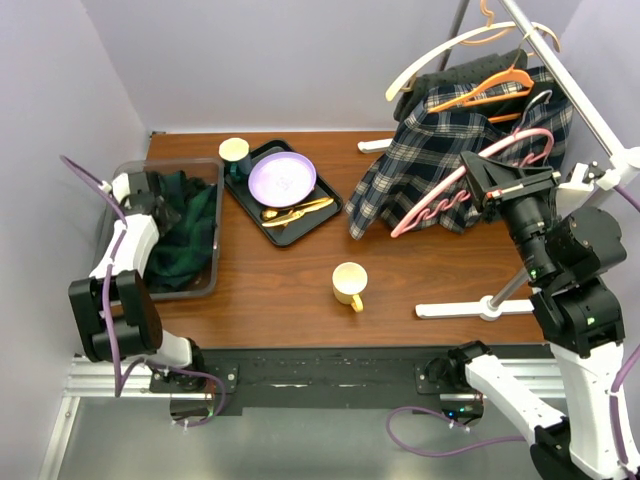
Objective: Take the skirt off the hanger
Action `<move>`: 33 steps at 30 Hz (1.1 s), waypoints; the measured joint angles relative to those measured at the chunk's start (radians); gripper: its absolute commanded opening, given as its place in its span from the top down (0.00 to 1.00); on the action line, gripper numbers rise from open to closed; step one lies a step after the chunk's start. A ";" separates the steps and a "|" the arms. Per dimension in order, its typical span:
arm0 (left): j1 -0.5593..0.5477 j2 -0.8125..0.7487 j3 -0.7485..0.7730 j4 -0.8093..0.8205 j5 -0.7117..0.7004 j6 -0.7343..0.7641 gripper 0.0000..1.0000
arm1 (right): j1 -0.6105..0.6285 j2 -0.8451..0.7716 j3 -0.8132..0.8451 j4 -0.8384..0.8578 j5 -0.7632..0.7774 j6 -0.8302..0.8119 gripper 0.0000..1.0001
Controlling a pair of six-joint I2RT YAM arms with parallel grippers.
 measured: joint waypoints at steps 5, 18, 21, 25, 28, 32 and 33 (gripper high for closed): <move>-0.089 -0.026 0.146 -0.011 -0.027 0.053 0.23 | 0.000 0.004 -0.001 0.000 0.000 0.000 1.00; -0.218 -0.349 0.233 0.122 0.472 0.308 0.24 | 0.000 0.049 0.000 -0.021 0.035 -0.025 1.00; -0.237 -0.409 0.233 0.225 0.697 0.314 0.24 | 0.000 0.063 0.000 -0.031 0.040 -0.028 1.00; -0.347 -0.446 0.235 0.361 0.926 0.313 0.24 | 0.000 0.076 0.000 -0.050 0.042 -0.031 1.00; -0.456 -0.442 0.244 0.428 1.003 0.306 0.24 | 0.000 0.080 0.000 -0.064 0.050 -0.035 1.00; -0.637 -0.409 0.262 0.479 1.001 0.312 0.23 | 0.000 0.080 0.000 -0.061 0.069 -0.042 1.00; -0.681 -0.397 0.268 0.485 0.993 0.319 0.23 | 0.000 0.080 0.000 -0.059 0.073 -0.044 1.00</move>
